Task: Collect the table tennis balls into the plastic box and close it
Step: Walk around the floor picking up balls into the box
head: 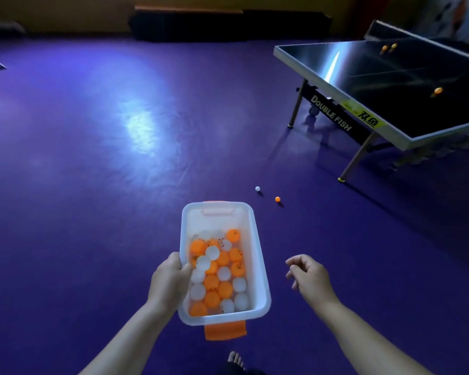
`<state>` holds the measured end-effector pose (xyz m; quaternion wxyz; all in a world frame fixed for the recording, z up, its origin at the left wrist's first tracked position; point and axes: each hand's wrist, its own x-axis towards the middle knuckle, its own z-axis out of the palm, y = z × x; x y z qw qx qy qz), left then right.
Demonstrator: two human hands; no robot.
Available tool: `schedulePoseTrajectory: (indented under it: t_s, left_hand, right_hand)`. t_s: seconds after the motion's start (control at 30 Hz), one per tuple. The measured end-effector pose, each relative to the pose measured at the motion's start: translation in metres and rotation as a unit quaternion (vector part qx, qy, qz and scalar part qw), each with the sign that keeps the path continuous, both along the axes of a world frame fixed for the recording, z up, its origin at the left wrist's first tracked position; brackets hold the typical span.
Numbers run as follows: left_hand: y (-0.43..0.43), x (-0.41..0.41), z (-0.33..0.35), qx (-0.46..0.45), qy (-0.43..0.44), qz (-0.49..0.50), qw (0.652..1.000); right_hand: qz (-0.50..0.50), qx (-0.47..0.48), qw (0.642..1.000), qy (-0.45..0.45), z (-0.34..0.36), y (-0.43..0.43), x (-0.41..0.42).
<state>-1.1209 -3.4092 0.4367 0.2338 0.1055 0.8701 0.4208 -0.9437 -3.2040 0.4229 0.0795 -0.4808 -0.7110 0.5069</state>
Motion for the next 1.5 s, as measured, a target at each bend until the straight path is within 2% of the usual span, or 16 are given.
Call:
schedulePoseTrajectory:
  t_s: [0.33,0.73,1.07,1.27,1.5]
  left_hand:
    - [0.16,-0.107,-0.009,-0.034,0.008,-0.048,0.998]
    - [0.347,-0.298,-0.01,-0.062,0.023,-0.18,0.981]
    - [0.505,-0.377,-0.044,-0.138,0.009,-0.256,0.957]
    - [0.626,-0.41,-0.081,-0.173,0.0,-0.212,0.962]
    - [0.732,-0.451,-0.13,-0.202,-0.01,-0.088,0.975]
  right_hand:
    - [-0.028,0.01,1.0,-0.001,0.006,0.139,-0.111]
    - [-0.203,0.02,0.979,-0.009,0.009,0.273,-0.247]
    - [-0.31,-0.027,0.95,-0.025,-0.021,0.383,-0.285]
    - [-0.27,-0.051,0.961,-0.042,-0.064,0.524,-0.33]
    - [-0.149,-0.105,0.977,-0.115,-0.126,0.687,-0.396]
